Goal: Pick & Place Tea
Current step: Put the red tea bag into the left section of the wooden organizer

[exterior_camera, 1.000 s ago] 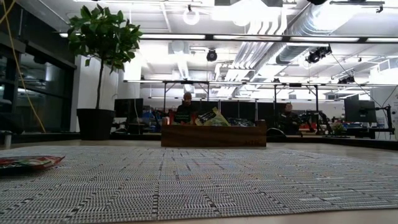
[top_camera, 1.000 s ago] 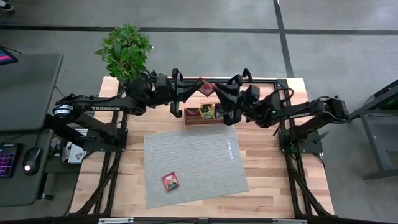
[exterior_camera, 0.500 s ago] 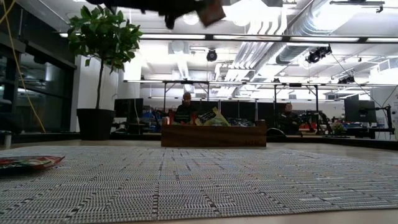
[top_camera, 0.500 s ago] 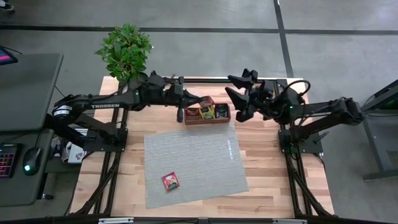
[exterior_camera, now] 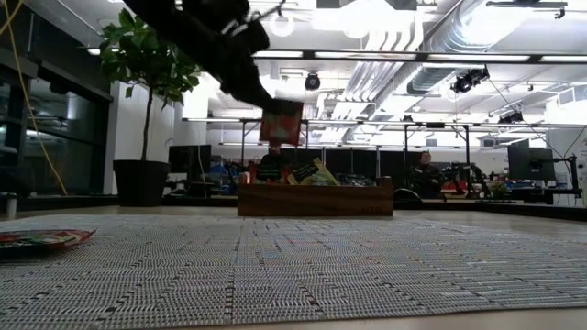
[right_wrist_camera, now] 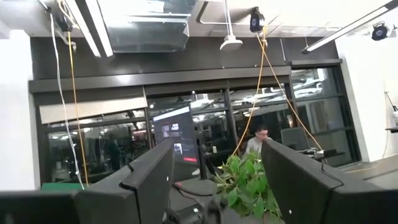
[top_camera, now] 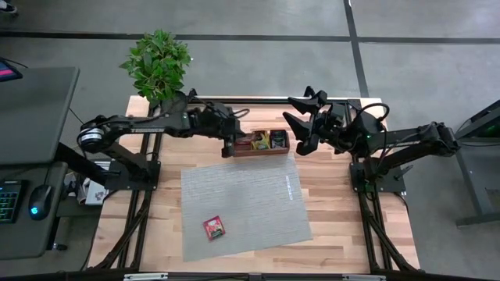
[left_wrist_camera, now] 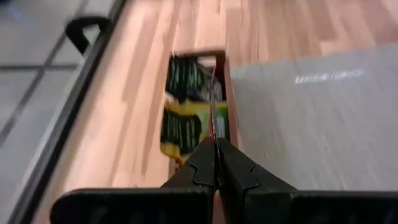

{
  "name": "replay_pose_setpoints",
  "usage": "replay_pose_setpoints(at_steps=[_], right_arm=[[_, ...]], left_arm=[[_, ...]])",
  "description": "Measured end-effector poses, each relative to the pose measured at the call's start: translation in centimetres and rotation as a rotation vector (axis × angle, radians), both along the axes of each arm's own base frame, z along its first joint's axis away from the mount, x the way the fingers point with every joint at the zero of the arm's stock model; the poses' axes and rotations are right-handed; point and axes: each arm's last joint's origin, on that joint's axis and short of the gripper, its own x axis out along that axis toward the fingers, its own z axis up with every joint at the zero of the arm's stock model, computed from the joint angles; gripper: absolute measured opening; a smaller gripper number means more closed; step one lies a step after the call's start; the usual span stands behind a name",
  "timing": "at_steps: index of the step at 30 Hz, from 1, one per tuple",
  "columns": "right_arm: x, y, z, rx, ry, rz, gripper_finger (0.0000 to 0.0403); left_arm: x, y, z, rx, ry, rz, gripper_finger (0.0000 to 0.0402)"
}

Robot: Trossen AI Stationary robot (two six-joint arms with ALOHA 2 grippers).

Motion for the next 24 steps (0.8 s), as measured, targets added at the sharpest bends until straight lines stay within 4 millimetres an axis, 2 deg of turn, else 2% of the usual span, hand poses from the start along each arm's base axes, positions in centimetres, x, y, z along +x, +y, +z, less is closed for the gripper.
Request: replay_pose_setpoints(at_steps=[7, 24], right_arm=[[0.0, 0.0, -0.1, 0.006, 0.004, 0.004, 0.0237], [0.2, 0.1, -0.3, 0.033, 0.019, 0.042, 0.0236]], left_arm=[[0.9, 0.6, -2.6, -0.027, 0.107, 0.134, 0.0], [0.5, 0.9, -3.1, -0.025, 0.124, 0.171, 0.0]])
